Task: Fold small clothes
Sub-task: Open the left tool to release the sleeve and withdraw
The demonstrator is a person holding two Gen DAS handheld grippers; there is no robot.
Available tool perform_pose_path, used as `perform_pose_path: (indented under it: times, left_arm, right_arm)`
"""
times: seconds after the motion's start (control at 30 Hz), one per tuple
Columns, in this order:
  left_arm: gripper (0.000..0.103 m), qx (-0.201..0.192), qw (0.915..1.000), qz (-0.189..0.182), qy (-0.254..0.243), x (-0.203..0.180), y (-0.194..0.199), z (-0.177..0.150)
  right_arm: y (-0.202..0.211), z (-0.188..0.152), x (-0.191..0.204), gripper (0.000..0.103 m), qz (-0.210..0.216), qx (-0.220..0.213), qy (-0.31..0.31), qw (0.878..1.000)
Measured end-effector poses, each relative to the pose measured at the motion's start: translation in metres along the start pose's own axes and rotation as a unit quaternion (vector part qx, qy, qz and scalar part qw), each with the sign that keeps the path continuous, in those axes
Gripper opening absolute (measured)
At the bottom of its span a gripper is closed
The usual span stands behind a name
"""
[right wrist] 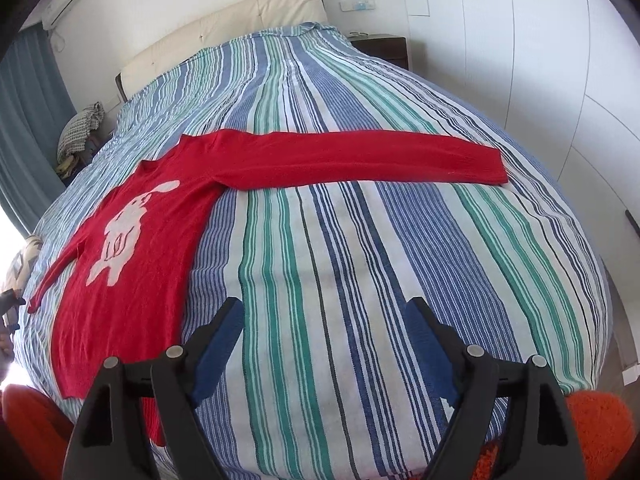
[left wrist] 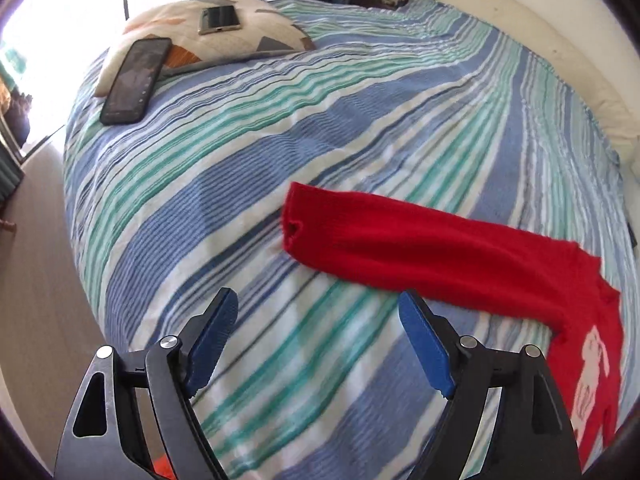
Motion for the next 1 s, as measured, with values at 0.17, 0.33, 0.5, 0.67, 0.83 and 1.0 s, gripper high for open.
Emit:
perform_pose_path:
  times: [0.17, 0.33, 0.5, 0.67, 0.83, 1.0]
  left_arm:
    - [0.089, -0.013, 0.982, -0.122, -0.143, -0.1, 0.044, -0.052]
    - [0.089, -0.047, 0.9434, -0.159, -0.287, -0.183, 0.046, -0.09]
    - [0.101, -0.065, 0.9553, -0.119, -0.262, -0.198, -0.002, -0.076]
    - [0.103, -0.026, 0.9537, -0.113, -0.278, -0.185, -0.061, -0.095]
    - [0.103, -0.049, 0.9521, -0.108, -0.282, -0.182, -0.053, -0.098]
    - [0.103, -0.047, 0.9526, -0.112, -0.279, -0.181, -0.052, -0.099]
  right_arm:
    - [-0.001, 0.0, -0.008, 0.082, -0.001, 0.001, -0.023, 1.0]
    - [0.001, 0.0, -0.007, 0.082, -0.001, -0.002, -0.022, 1.0]
    - [0.004, 0.0, -0.011, 0.082, -0.007, -0.006, -0.028, 1.0]
    - [0.003, -0.001, -0.014, 0.082, -0.01, -0.005, -0.032, 0.999]
    - [0.001, -0.001, -0.014, 0.082, -0.007, -0.002, -0.032, 0.999]
    - [-0.001, -0.003, -0.013, 0.082, 0.0, 0.002, -0.035, 0.999]
Point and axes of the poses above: each gripper's, at about its wrist camera, not at the fingertips, and y roughly against the way its jaws point, x to its left, z to its top, the point moved 8 cm from there along -y, roughly the way its jaws point, and after that the axes turned 3 degrees about -x, right-handed, at the moved point
